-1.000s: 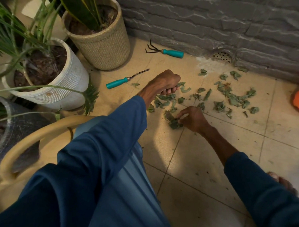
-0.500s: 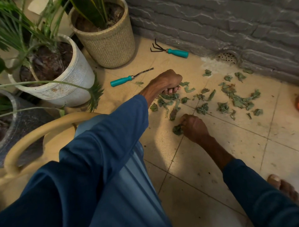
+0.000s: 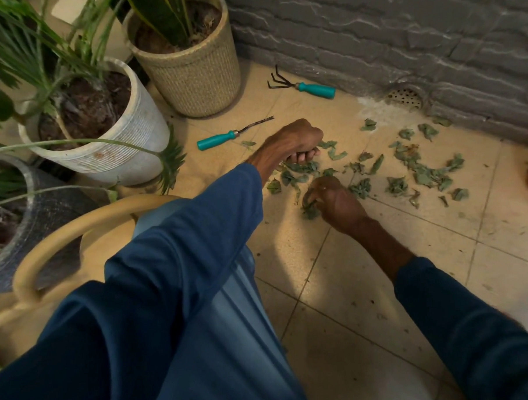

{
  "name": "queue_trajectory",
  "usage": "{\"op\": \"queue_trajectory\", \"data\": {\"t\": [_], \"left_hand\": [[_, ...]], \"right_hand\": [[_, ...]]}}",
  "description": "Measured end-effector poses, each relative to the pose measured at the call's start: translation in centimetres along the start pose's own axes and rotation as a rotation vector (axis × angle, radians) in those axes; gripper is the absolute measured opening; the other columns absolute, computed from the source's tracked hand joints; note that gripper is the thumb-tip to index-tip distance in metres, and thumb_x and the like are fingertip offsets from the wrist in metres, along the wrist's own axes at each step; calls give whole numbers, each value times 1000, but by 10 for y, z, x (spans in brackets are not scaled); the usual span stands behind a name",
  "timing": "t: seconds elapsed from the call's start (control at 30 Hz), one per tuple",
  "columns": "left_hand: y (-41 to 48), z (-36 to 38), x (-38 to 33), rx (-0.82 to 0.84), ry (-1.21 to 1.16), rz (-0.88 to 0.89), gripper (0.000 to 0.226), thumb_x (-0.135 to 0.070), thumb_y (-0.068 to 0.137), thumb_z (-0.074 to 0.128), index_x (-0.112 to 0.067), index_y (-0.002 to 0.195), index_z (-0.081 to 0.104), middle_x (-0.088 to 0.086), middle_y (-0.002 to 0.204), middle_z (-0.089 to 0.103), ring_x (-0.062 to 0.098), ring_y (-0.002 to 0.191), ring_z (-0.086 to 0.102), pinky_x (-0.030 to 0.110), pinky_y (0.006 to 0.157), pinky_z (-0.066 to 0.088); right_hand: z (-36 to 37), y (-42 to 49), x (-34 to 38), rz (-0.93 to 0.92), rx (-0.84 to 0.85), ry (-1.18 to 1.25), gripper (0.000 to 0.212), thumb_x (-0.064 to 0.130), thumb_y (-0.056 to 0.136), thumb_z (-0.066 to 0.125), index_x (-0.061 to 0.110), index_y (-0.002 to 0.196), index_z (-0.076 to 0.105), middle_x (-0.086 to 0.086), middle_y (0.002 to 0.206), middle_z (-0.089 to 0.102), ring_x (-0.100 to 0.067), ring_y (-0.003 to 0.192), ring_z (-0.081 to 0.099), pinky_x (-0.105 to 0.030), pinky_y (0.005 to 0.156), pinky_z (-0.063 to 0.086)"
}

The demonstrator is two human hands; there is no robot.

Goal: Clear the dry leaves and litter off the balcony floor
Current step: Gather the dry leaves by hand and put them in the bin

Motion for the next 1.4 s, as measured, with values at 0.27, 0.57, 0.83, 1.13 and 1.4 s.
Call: {"op": "queue_trajectory", "data": {"t": [0.27, 0.57, 0.83, 1.13, 1.4], "left_hand": [[-2, -2, 1, 1, 2, -11, 31, -21, 100, 39, -16, 81, 64, -8, 59, 51, 6, 42, 37, 19, 41, 26], [-2, -3, 2, 4, 11, -14, 32, -21, 101, 39, -17, 80, 63, -7, 60, 51, 6, 43, 35, 18, 41, 26], [-2, -8, 6, -24, 19, 7, 32, -18, 97, 40, -16, 77, 64, -5, 60, 53, 9, 43, 36, 19, 42, 26], [-2, -8, 7, -16, 39, 10, 31, -19, 99, 40, -16, 79, 64, -5, 63, 55, 8, 43, 38, 19, 41, 27], [0, -2, 1, 0, 52, 19, 30, -19, 100, 39, -16, 82, 63, -5, 64, 53, 8, 45, 37, 18, 41, 27]], "right_hand": [[18, 5, -13, -33, 94, -161, 12, 10, 86, 68, 17, 95, 73, -7, 105, 67, -23, 99, 57, -37, 87, 50], [9, -4, -12, 138, 26, 168, 24, 9, 91, 61, 17, 113, 66, -3, 103, 68, -18, 88, 64, -28, 73, 50], [19, 38, 2, 385, -48, 309, 19, 1, 86, 68, 7, 101, 78, -9, 100, 74, -14, 82, 62, -20, 74, 50], [49, 30, 22, 360, -11, 75, 16, 9, 99, 54, 6, 104, 69, -13, 101, 65, -25, 86, 65, -29, 70, 53], [34, -8, 14, 388, -109, 145, 27, 3, 94, 60, 8, 119, 69, -14, 112, 70, -27, 97, 69, -39, 84, 59]]}}
Point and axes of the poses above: each hand's wrist, its own y-axis towards the middle knuckle, its own z-axis out of the palm, x = y × z, the point moved 3 cm from there along y, towards the middle knuckle
